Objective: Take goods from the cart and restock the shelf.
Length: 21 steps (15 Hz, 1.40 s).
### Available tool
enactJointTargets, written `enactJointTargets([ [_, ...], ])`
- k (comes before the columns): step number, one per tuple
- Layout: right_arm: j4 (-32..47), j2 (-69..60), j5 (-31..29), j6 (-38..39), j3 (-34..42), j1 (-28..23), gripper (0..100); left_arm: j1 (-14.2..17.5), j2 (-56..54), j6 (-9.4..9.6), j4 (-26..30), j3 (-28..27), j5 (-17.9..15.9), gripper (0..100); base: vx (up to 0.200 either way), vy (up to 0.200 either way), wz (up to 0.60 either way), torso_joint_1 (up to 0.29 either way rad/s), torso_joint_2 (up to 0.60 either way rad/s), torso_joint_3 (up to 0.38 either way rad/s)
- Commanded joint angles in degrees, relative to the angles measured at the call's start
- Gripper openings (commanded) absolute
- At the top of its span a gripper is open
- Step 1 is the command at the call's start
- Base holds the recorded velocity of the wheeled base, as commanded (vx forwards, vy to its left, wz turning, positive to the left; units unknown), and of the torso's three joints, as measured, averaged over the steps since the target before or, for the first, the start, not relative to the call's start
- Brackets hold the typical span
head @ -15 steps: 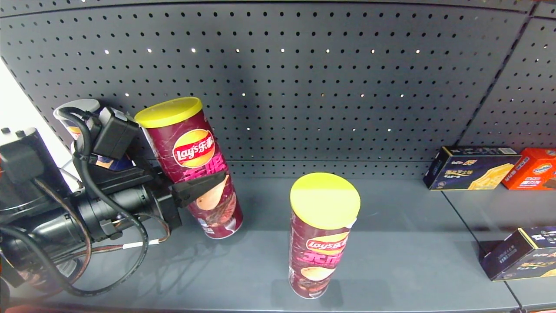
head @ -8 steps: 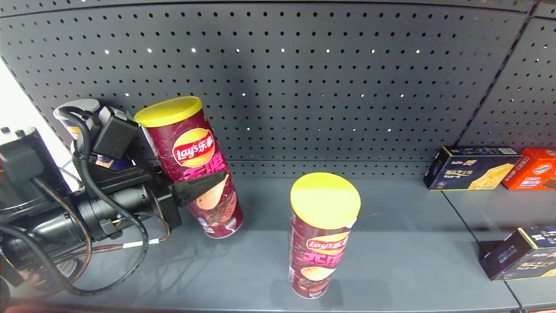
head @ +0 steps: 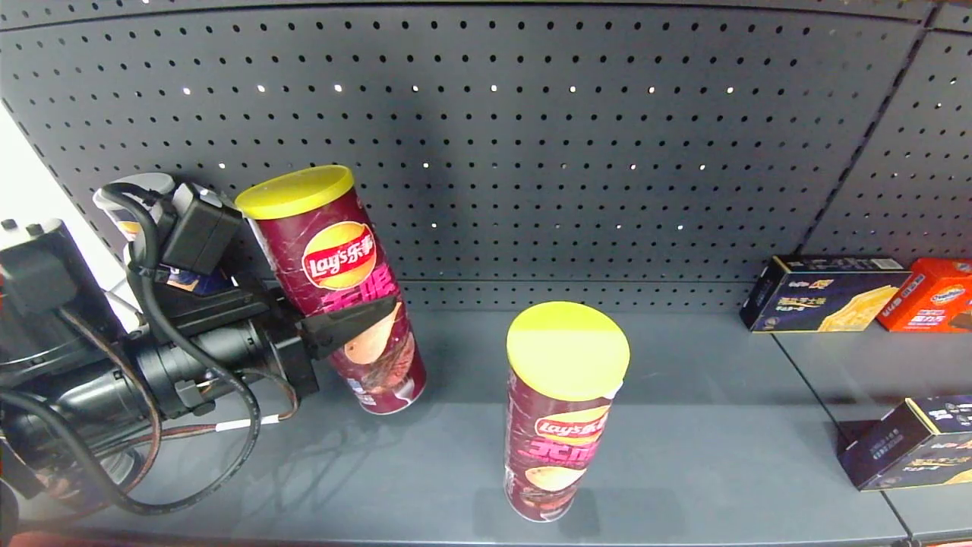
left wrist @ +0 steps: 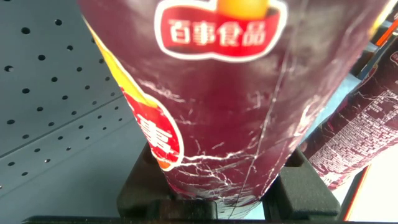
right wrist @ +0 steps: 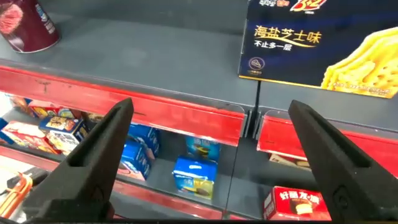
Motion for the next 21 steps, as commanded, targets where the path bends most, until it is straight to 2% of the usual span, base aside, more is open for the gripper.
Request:
enactJointTargets([
  [1, -0.07, 6.88, 0.16, -0.04, -0.04, -8.55, 100, 0.00, 0.29, 0.02, -0.02, -0.04, 0.00, 0, 0.000, 0.000, 0.00, 0.000, 0.00, 0.000],
  [2, -0.16, 7.94, 0.77, -0.04, 0.04, -14.27, 100, 0.00, 0.20, 0.02, -0.02, -0.04, -0.09, 0, 0.000, 0.000, 0.00, 0.000, 0.00, 0.000],
  [3, -0.16, 7.41, 1.12, -0.04, 0.04, -15.67, 100, 0.00, 0.20, 0.02, -0.02, -0.04, 0.00, 0, 0.000, 0.000, 0.00, 0.000, 0.00, 0.000],
  [6, -0.25, -0.59, 1.21, 0.14, 0.04, -16.55, 100, 0.00, 0.29, 0.02, -0.02, -0.22, -0.09, 0, 0.000, 0.000, 0.00, 0.000, 0.00, 0.000],
  [12, -0.25, -0.76, 1.21, 0.23, 0.04, -16.55, 100, 0.00, 0.29, 0.02, 0.24, -1.36, -0.09, 0, 0.000, 0.000, 0.00, 0.000, 0.00, 0.000],
  [15, -0.25, -0.76, 1.12, 0.23, 0.04, -16.55, 100, -0.97, 0.29, 0.02, 0.68, -2.50, -1.50, 0, 0.000, 0.000, 0.00, 0.000, 0.00, 0.000],
  [17, -0.25, -0.76, 1.21, 0.23, 0.04, -16.55, 100, -2.91, 0.29, -0.07, 3.05, -5.84, -1.94, 0, 0.000, 0.000, 0.00, 0.000, 0.00, 0.000],
  [19, -0.25, -0.76, 1.12, 0.23, 0.04, -16.55, 100, -4.49, 0.20, 0.02, 7.80, -9.62, -2.03, 0, 0.000, 0.000, 0.00, 0.000, 0.00, 0.000],
  [21, -0.25, -0.76, 1.21, 0.23, 0.04, -16.55, 100, -5.45, 0.20, 0.02, 10.08, -11.47, -2.11, 0, 0.000, 0.000, 0.00, 0.000, 0.00, 0.000],
])
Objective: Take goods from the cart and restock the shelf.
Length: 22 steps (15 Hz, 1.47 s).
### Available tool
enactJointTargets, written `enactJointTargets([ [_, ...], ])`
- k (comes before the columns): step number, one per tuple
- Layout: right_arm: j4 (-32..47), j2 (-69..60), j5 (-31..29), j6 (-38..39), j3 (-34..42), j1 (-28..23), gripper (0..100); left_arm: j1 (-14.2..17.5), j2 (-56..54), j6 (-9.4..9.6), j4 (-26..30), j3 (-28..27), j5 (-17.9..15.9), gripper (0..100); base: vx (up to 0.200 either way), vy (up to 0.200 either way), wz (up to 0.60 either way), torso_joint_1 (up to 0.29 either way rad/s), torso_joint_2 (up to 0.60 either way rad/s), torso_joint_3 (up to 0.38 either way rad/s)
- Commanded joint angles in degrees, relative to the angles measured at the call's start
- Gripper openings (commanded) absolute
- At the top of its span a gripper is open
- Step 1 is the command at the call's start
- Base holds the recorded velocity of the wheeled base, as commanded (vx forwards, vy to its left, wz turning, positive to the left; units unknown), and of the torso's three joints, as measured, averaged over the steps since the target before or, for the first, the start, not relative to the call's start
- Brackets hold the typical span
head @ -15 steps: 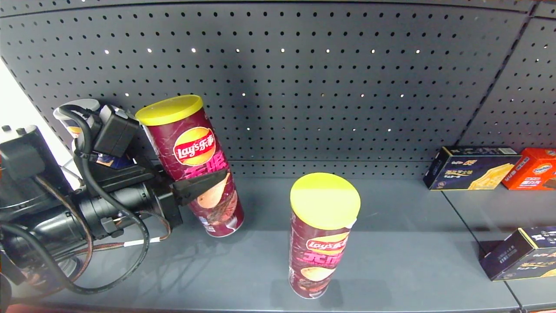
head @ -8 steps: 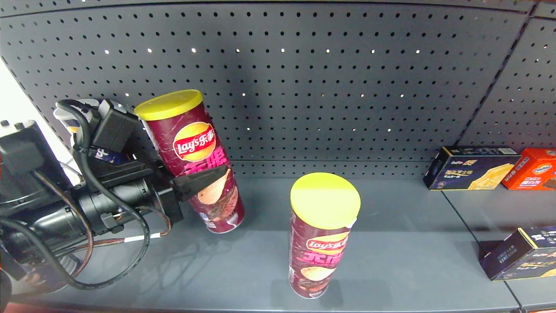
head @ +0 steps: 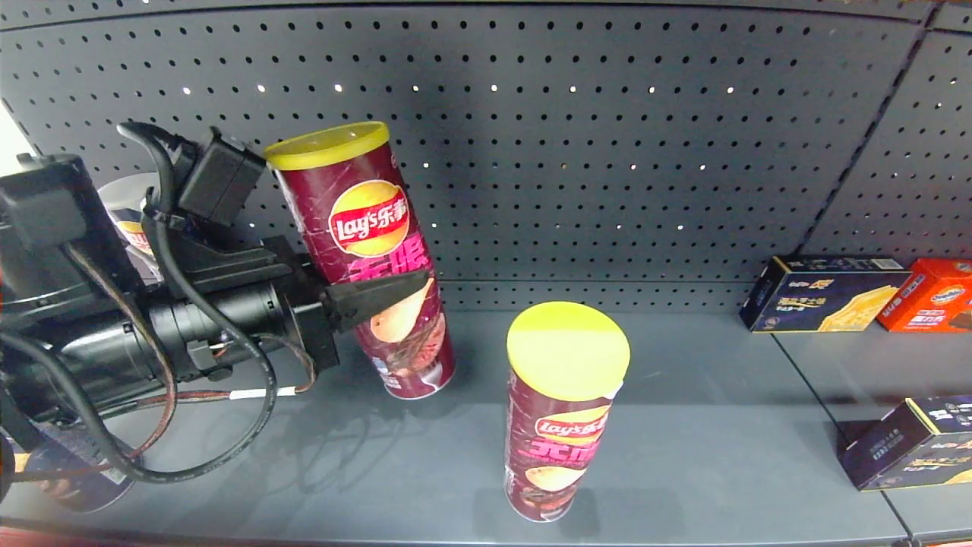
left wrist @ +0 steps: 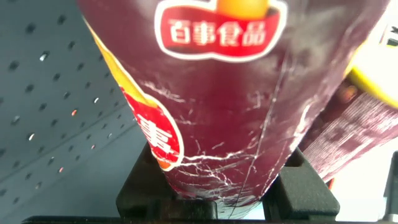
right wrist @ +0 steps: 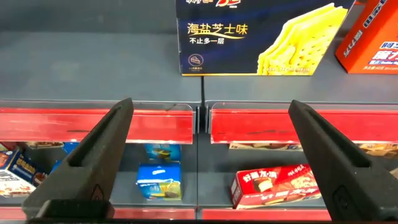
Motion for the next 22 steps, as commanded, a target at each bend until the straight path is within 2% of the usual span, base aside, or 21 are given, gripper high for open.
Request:
enactJointTargets([
  [1, 0.02, -0.01, -0.04, -0.02, 0.01, 0.01, 100, -1.35, -0.02, 0.02, 1.40, -1.70, -0.03, 0, 0.000, 0.000, 0.00, 0.000, 0.00, 0.000],
  [3, 0.02, -0.01, -0.04, -0.02, 0.01, 0.01, 100, -1.00, 0.07, 0.45, 2.80, -2.58, -0.03, 0, 0.000, 0.000, 0.00, 0.000, 0.00, 0.000],
  [5, 0.02, -0.01, -0.04, -0.02, 0.01, 0.01, 100, -1.96, 0.51, 0.81, 4.56, -4.42, -0.47, 0, 0.000, 0.000, 0.00, 0.000, 0.00, 0.000],
  [7, 0.02, -0.01, 0.05, -0.02, 0.01, 0.01, 100, -1.87, 3.49, 1.16, 5.00, -7.32, -4.86, 0, 0.000, 0.000, 0.00, 0.000, 0.00, 0.000],
  [8, 0.02, -0.01, 0.05, -0.02, 0.01, 0.01, 100, -2.31, 4.99, 1.42, 5.79, -8.20, -4.95, 0, 0.000, 0.000, 0.00, 0.000, 0.00, 0.000],
  [10, 0.02, -0.01, 0.05, -0.02, 0.01, 0.01, 100, -3.10, 7.89, 4.23, 6.23, -9.70, -4.42, 0, 0.000, 0.000, 0.00, 0.000, 0.00, 0.000],
  [13, 0.02, -0.01, 0.05, -0.02, 0.01, 0.01, 100, -2.93, 10.88, 5.11, 6.58, -13.83, -4.69, 0, 0.000, 0.000, 0.00, 0.000, 0.00, 0.000],
  [16, 0.02, -0.01, 0.05, -0.02, 0.01, 0.01, 100, -2.58, 15.80, 11.88, 7.11, -16.90, -4.69, 0, 0.000, 0.000, 0.00, 0.000, 0.00, 0.000],
  [22, 0.02, -0.01, 0.05, -0.02, 0.01, 0.01, 100, -2.93, 22.65, 11.88, 6.94, -22.62, -3.37, 0, 0.000, 0.000, 0.00, 0.000, 0.00, 0.000],
])
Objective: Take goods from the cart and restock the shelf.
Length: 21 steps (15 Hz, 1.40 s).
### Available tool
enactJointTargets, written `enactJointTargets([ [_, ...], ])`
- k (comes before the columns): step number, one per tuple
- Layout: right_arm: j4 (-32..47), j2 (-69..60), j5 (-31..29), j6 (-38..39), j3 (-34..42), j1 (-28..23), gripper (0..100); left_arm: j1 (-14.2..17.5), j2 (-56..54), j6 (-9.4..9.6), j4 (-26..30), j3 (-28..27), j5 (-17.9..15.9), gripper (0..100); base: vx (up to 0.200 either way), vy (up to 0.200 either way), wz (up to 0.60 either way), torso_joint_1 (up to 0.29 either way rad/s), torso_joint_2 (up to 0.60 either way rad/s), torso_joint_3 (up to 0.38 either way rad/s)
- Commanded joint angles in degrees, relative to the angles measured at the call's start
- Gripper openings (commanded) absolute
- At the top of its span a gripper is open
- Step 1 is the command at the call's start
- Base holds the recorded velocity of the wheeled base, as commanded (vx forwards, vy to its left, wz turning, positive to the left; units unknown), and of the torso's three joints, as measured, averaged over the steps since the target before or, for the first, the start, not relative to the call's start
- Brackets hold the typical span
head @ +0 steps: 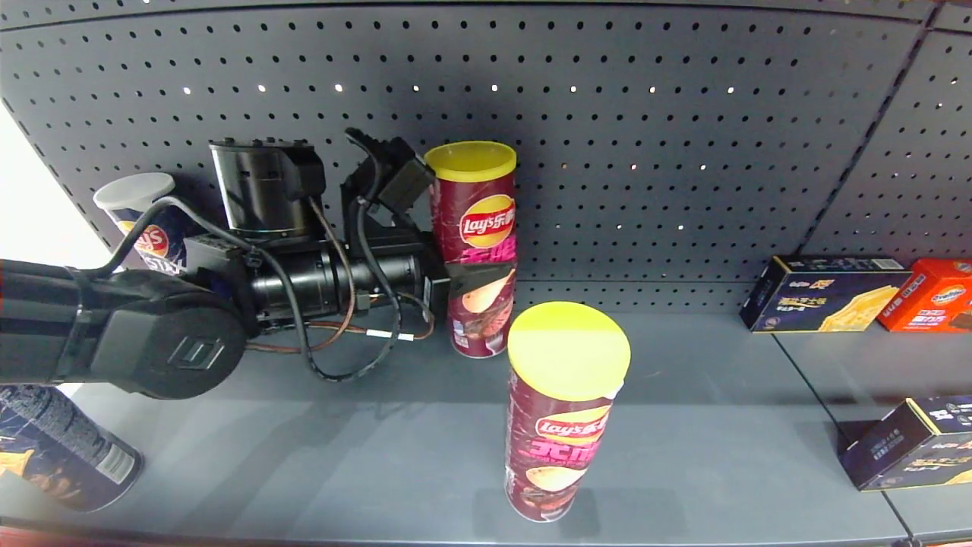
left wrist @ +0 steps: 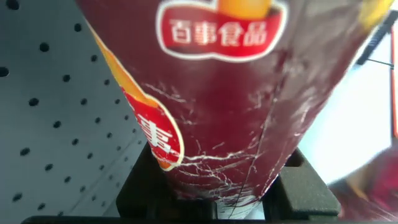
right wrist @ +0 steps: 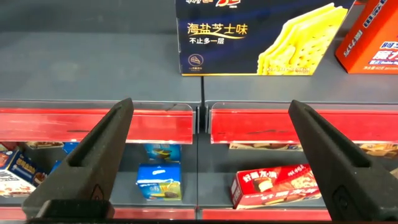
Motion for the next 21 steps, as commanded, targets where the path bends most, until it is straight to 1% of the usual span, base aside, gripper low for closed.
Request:
enactJointTargets([
  [1, 0.00, 0.08, -0.11, -0.02, -0.02, 0.06, 100, -0.17, 4.14, -0.01, -0.07, -3.19, 0.92, 0, 0.000, 0.000, 0.00, 0.000, 0.00, 0.000],
  [4, 0.00, 0.08, -0.11, -0.02, -0.02, 0.06, 100, -0.26, 7.75, 0.08, -0.34, -6.53, 1.36, 0, 0.000, 0.000, 0.00, 0.000, 0.00, 0.000],
  [6, 0.00, 0.08, -0.11, -0.02, -0.02, 0.06, 100, -0.35, 8.54, 0.17, -0.51, -7.05, 1.36, 0, 0.000, 0.000, 0.00, 0.000, 0.00, 0.000],
  [10, 0.00, 0.08, -0.02, -0.02, -0.02, 0.06, 100, -0.35, 9.94, 0.35, -0.86, -7.05, 1.18, 0, 0.000, 0.000, 0.00, 0.000, 0.00, 0.000],
  [15, 0.00, 0.08, -0.02, -0.02, -0.02, 0.06, 100, -0.61, 11.53, 0.17, -3.33, -7.32, 1.18, 0, 0.000, 0.000, 0.00, 0.000, 0.00, 0.000],
  [21, 0.00, 0.08, -0.02, -0.02, -0.02, 0.06, 100, -2.20, 12.84, -0.01, -4.12, -7.93, 1.27, 0, 0.000, 0.000, 0.00, 0.000, 0.00, 0.000],
])
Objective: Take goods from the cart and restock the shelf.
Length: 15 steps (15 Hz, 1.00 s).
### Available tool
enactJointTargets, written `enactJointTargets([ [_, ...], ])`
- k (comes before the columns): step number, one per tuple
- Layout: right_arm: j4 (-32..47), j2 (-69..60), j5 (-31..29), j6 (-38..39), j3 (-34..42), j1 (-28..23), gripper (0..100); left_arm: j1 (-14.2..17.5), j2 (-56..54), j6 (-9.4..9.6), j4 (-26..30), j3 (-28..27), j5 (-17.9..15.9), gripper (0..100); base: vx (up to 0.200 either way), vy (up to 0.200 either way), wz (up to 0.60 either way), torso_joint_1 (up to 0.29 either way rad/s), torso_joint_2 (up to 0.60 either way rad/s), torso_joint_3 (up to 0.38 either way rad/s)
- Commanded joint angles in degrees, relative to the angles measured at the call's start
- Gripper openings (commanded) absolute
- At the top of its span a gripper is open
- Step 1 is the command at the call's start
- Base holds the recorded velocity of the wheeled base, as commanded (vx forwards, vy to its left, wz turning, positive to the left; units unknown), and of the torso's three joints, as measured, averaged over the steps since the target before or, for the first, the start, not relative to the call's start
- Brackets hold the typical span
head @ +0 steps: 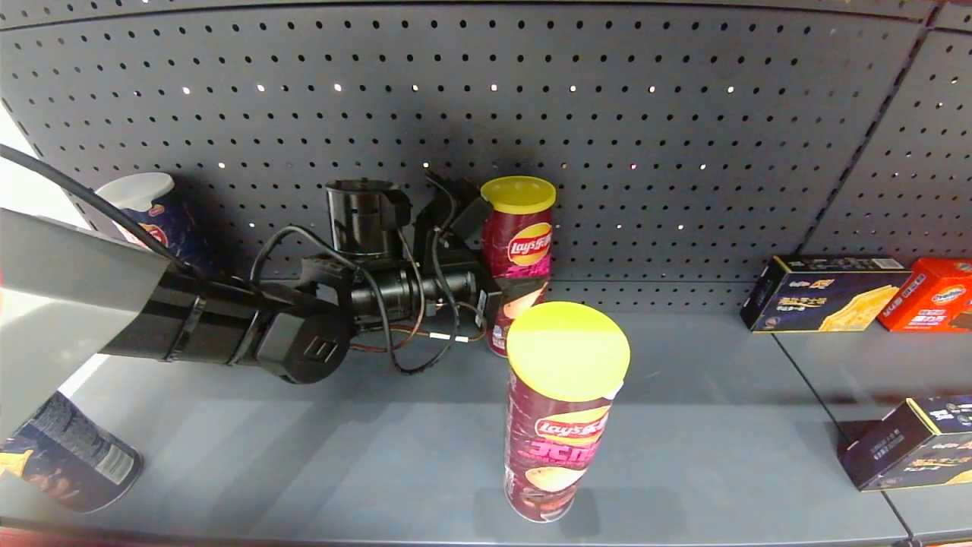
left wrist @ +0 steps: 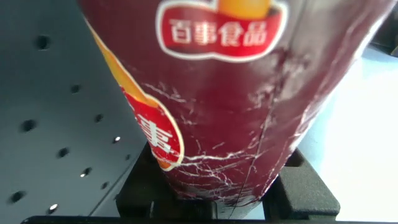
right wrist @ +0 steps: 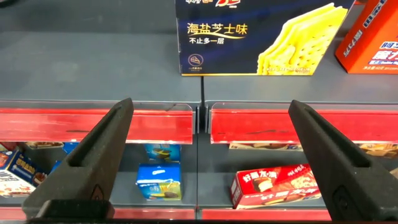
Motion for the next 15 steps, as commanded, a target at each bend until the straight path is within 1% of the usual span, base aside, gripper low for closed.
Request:
enactJointTargets([
  [1, 0.00, 0.08, -0.06, -0.02, 0.01, 0.04, 100, -0.18, 0.37, 0.03, 0.04, -0.07, -0.01, 0, 0.000, 0.000, 0.00, 0.000, 0.00, 0.000],
  [4, 0.00, 0.08, 0.03, -0.02, 0.01, 0.04, 100, -0.62, 0.81, 0.03, -1.45, 0.19, 0.17, 0, 0.000, 0.000, 0.00, 0.000, 0.00, 0.000],
  [8, 0.00, 0.08, 0.03, -0.02, 0.01, 0.04, 100, -0.97, 0.72, 0.12, -1.54, 0.90, 0.26, 0, 0.000, 0.000, 0.00, 0.000, 0.00, 0.000],
  [11, 0.00, 0.08, 0.03, -0.02, 0.01, 0.04, 100, -1.33, 0.37, 0.12, -1.63, 2.39, 0.17, 0, 0.000, 0.000, 0.00, 0.000, 0.00, 0.000],
  [14, 0.00, 0.08, 0.03, -0.02, 0.01, 0.04, 100, -1.33, 0.37, 0.21, -4.35, 5.29, 0.34, 0, 0.000, 0.000, 0.00, 0.000, 0.00, 0.000],
  [15, 0.00, 0.08, 0.03, -0.02, 0.01, 0.04, 100, -1.33, 0.37, 0.21, -4.53, 5.73, 0.61, 100, 0.000, 0.000, 0.00, 0.000, 0.00, 0.000],
])
